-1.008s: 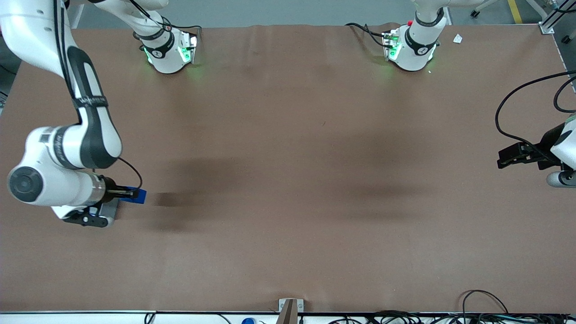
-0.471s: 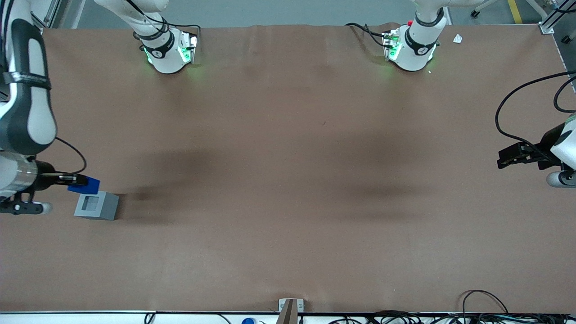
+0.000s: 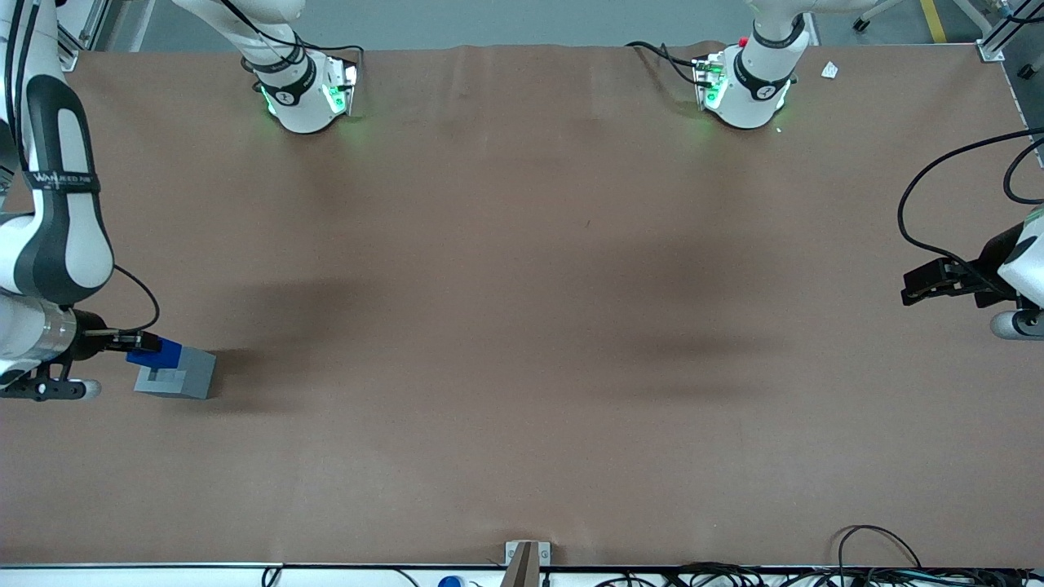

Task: Insert blue part into gray base with right arm
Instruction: 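Lower the blue block into the gray base's square opening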

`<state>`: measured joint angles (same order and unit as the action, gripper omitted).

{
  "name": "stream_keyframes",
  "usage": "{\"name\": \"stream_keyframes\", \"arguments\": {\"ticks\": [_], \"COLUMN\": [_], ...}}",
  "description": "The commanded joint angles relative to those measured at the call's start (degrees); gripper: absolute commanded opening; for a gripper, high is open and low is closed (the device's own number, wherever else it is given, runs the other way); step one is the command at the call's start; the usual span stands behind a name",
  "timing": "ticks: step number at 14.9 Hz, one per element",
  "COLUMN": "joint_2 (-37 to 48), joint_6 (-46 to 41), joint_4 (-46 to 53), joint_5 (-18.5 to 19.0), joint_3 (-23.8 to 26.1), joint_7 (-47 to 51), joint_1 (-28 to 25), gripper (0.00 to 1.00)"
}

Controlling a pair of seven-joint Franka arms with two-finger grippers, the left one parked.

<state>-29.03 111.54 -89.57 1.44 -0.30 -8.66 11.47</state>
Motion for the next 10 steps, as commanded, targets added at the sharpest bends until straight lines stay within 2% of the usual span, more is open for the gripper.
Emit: {"name": "stream_keyframes", "arguments": {"ticks": [1, 7, 10], "joint_2": [0.4, -1.7, -2.2], "joint_6": [0.7, 3.0, 3.2], "joint_4": [-0.2, 0.0, 0.0], "joint_5": [-0.2, -0.6, -2.2], "joint_3": [0.7, 0.8, 0.7], "joint_7": [-0.7, -0.2, -0.4], "joint_1": [1.4, 3.0, 3.1], "gripper": [0.0, 0.0, 0.0]}}
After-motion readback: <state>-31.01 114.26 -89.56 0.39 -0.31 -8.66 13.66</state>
